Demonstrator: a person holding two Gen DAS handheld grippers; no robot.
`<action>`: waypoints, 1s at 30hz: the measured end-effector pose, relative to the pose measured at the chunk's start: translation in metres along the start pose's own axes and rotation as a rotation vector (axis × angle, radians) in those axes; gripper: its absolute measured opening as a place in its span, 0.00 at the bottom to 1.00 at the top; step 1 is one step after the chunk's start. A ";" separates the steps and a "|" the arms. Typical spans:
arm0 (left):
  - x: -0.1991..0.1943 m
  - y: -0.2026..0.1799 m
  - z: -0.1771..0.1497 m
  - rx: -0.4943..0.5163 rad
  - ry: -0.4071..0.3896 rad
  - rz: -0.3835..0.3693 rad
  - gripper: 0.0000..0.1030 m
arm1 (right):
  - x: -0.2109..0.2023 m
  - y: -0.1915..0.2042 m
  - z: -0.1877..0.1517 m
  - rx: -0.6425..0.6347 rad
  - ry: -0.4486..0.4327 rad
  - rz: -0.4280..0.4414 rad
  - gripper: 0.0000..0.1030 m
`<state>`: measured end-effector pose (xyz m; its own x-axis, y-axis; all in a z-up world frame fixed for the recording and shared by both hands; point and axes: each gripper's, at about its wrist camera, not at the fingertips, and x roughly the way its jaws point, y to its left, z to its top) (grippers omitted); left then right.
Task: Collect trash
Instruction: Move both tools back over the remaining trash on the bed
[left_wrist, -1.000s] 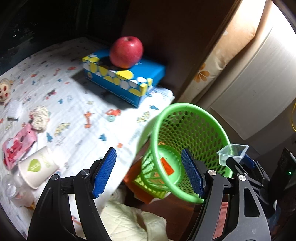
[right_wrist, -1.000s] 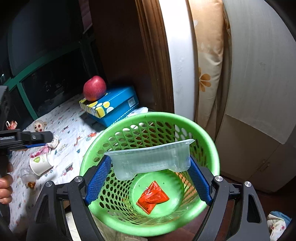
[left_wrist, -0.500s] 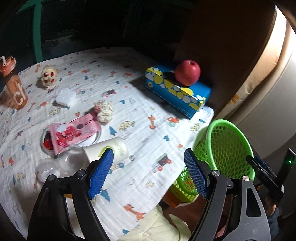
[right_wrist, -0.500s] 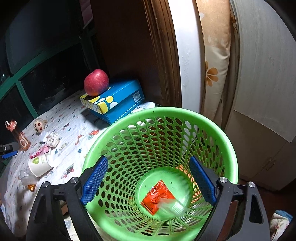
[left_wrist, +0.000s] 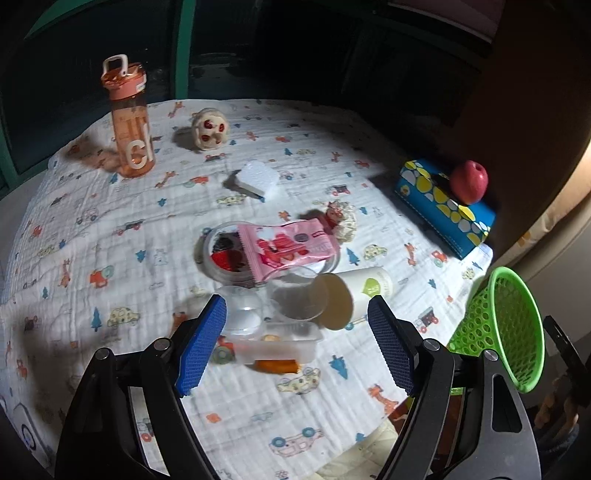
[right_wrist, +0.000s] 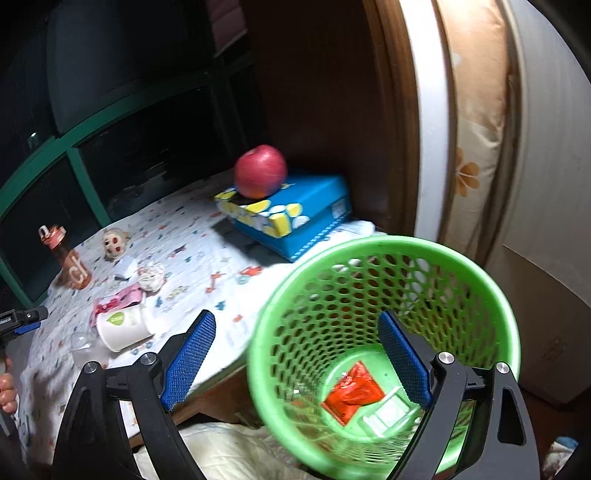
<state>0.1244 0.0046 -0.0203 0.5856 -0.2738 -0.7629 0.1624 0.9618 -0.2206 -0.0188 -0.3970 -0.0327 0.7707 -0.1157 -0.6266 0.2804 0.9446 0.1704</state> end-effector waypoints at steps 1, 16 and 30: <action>-0.001 0.008 -0.001 -0.008 -0.002 0.013 0.76 | 0.002 0.008 0.001 -0.017 0.004 0.011 0.84; 0.031 0.051 -0.035 -0.042 0.094 0.038 0.76 | 0.023 0.084 -0.007 -0.130 0.060 0.133 0.84; 0.076 0.056 -0.005 0.045 0.171 0.021 0.76 | 0.044 0.113 -0.013 -0.173 0.115 0.178 0.84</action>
<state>0.1743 0.0379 -0.0943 0.4466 -0.2471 -0.8599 0.1891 0.9655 -0.1792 0.0397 -0.2912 -0.0506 0.7263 0.0828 -0.6824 0.0373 0.9865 0.1594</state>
